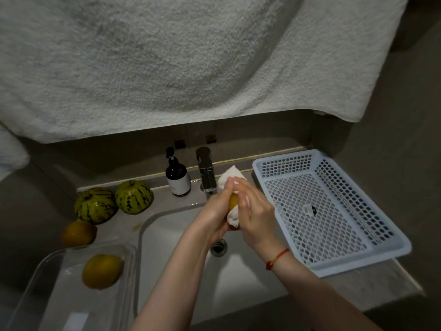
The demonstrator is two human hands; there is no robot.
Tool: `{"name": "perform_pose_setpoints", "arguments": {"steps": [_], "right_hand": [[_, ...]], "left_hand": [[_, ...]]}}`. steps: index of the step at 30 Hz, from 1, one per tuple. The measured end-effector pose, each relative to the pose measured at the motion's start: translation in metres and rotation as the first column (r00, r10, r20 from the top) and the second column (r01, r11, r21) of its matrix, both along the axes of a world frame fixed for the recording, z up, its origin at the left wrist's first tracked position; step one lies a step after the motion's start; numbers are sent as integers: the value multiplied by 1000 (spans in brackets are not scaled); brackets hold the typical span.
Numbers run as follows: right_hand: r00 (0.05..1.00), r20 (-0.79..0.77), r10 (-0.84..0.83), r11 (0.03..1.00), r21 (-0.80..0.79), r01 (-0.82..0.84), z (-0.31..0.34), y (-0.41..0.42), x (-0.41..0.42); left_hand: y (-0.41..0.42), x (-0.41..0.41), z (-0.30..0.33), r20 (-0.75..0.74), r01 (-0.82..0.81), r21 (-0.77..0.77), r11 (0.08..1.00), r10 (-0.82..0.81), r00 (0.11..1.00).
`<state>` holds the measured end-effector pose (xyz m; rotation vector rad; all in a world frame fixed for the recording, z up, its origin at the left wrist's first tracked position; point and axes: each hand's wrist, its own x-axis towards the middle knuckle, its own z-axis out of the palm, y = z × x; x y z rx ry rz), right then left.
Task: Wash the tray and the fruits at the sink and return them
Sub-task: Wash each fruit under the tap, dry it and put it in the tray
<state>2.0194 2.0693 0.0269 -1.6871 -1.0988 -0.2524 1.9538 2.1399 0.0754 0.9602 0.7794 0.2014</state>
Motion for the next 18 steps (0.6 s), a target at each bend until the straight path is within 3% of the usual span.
{"name": "perform_pose_setpoints", "arguments": {"steps": [1, 2, 3, 4, 6, 8, 11, 13, 15, 18], "right_hand": [[962, -273, -30, 995, 82, 54, 3, 3, -1], [825, -564, -22, 982, 143, 124, 7, 7, 2], [632, -775, 5, 963, 174, 205, 11, 11, 7], [487, -873, 31, 959, 163, 231, 15, 15, 13], [381, -913, 148, 969, 210, 128, 17, 16, 19], [428, -868, 253, 961, 277, -7, 17, 12, 15], [731, -645, 221, 971, 214, -105, 7, 3, 2], [873, -461, 157, 984, 145, -101, 4, -1, -4], [939, -315, 139, 989, 92, -115, 3, -2, -6], [967, -217, 131, 991, 13, -131, 5, 4, 1]], "left_hand": [[0, 0, -3, 27, -14, 53, 998, 13, 1000], [-1, 0, -5, 55, -36, 83, 996, 31, 998], [-1, -2, -8, 97, -56, 75, 996, 49, 994], [-1, -3, -10, 139, -67, 46, 997, 60, 988], [0, -3, -12, 210, -88, -1, 996, 86, 974], [1, -2, -9, 264, -128, -15, 992, 127, 956], [5, 4, -3, 218, -231, 81, 970, 209, 953], [5, 6, -1, 112, -251, 128, 959, 238, 965], [3, 4, 2, 23, -166, 85, 982, 165, 986], [-5, 2, 5, 87, -131, 7, 991, 130, 988]]}}
